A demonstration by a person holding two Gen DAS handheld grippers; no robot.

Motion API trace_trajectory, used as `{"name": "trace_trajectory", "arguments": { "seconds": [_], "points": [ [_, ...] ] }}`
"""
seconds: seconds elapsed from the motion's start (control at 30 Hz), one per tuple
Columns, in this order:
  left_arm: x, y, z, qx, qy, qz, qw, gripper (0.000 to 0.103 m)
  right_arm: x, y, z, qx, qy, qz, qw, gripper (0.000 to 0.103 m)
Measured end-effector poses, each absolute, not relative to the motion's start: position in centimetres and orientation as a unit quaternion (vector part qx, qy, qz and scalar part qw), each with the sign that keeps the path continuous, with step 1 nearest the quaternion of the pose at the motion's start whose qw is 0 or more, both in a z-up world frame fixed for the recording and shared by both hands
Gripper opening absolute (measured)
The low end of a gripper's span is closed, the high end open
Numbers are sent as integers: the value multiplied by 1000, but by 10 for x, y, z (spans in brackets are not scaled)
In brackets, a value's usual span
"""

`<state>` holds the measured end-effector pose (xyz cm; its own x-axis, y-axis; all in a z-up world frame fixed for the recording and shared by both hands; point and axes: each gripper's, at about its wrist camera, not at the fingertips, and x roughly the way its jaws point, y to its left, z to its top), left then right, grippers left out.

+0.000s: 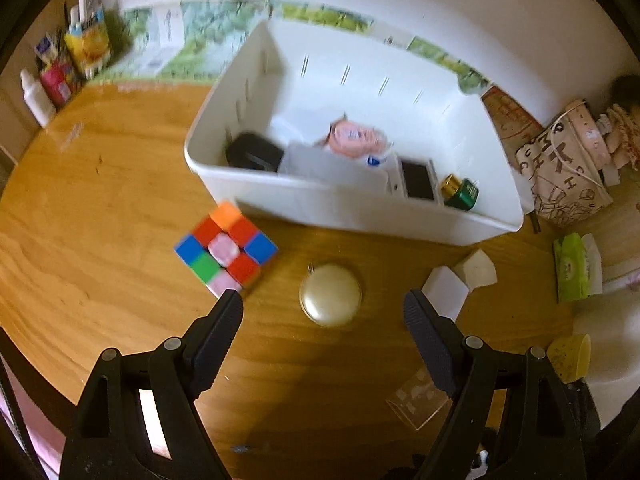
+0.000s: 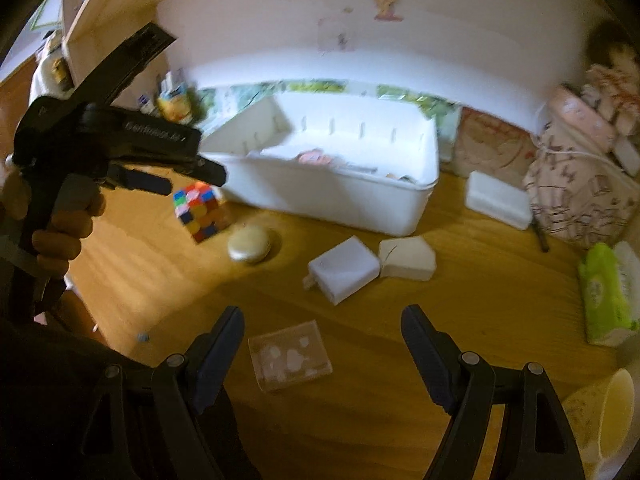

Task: Organize rigid objects
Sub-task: 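Close the left gripper on the round beige compact while the right reaches the clear heart-print box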

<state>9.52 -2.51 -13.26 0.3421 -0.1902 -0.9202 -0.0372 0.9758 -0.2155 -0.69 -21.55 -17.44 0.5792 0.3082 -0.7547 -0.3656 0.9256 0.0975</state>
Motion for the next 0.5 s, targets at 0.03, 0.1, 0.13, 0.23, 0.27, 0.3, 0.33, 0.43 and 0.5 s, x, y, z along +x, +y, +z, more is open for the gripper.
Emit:
{"name": "trace_trajectory", "arguments": {
  "seconds": [0.03, 0.1, 0.13, 0.23, 0.27, 0.3, 0.33, 0.43, 0.5],
  "points": [
    [96, -27, -137, -99, 580, -41, 808, 85, -5, -216, -177, -36, 423, 197, 884, 81],
    [97, -32, -146, -97, 596, -31, 797, 85, 0, -214, -185, -42, 437, 217, 872, 81],
    [99, -33, -150, -99, 601, -29, 792, 85, 2, -213, -189, -48, 443, 225, 867, 81],
    [103, -39, -165, -105, 620, -17, 777, 85, 9, -208, -200, -61, 463, 254, 847, 81],
    [104, -40, -168, -106, 624, -13, 774, 85, 10, -206, -203, -63, 468, 262, 842, 81],
    [105, -42, -173, -107, 628, -6, 771, 85, 12, -204, -206, -66, 472, 271, 836, 81],
    [107, -43, -176, -109, 631, -2, 768, 85, 13, -203, -209, -67, 475, 278, 832, 81],
    [110, -46, -186, -119, 644, 1, 756, 85, 16, -198, -216, -72, 487, 301, 817, 81],
    [112, -47, -194, -124, 653, 5, 747, 85, 17, -195, -219, -75, 493, 313, 808, 81]
  ]
}}
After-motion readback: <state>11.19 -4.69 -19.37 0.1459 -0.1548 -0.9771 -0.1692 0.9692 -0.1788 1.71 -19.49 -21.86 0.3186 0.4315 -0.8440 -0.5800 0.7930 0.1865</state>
